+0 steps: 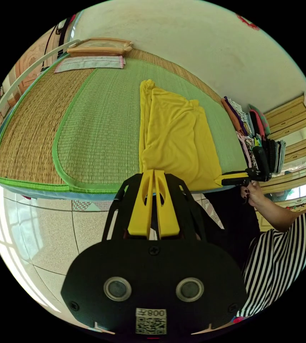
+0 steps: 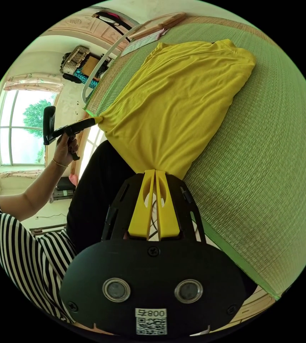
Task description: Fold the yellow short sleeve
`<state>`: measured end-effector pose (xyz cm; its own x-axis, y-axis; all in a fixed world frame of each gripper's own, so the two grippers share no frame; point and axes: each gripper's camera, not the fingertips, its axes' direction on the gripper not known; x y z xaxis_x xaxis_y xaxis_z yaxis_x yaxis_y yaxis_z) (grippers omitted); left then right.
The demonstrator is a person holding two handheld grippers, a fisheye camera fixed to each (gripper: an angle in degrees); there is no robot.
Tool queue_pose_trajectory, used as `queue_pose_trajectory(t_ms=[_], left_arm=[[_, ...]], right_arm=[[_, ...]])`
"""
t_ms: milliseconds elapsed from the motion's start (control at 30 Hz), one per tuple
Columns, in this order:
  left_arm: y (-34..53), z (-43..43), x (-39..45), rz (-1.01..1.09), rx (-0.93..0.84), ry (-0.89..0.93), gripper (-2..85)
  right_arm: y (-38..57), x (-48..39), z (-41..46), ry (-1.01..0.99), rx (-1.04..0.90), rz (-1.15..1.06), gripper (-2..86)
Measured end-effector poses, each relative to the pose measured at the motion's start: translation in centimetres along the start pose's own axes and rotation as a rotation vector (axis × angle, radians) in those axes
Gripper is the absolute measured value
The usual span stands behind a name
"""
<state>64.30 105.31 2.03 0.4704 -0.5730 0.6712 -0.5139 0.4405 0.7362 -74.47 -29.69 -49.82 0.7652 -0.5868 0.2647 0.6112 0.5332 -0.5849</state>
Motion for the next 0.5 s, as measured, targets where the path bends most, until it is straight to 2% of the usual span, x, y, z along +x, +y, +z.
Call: queue_pose_trajectory(t_ms=[200, 333, 500], left_arm=[[3.9, -2.8, 0.7, -0.040, 0.090, 0.047, 7.0], [5.0, -2.3, 0.4, -0.087, 0.016, 0.023, 5.0], [6.6, -4.3, 1.3, -0.082, 0.063, 0.016, 4.4]], right_arm=[[0.6, -0.7, 0.1, 0.003, 0.000, 0.001, 0.1], [1.0, -1.1, 0.3, 0.005, 0.000, 0.002, 0.1], [1.6, -1.6, 0.7, 0.008, 0.001, 0.000, 0.1]])
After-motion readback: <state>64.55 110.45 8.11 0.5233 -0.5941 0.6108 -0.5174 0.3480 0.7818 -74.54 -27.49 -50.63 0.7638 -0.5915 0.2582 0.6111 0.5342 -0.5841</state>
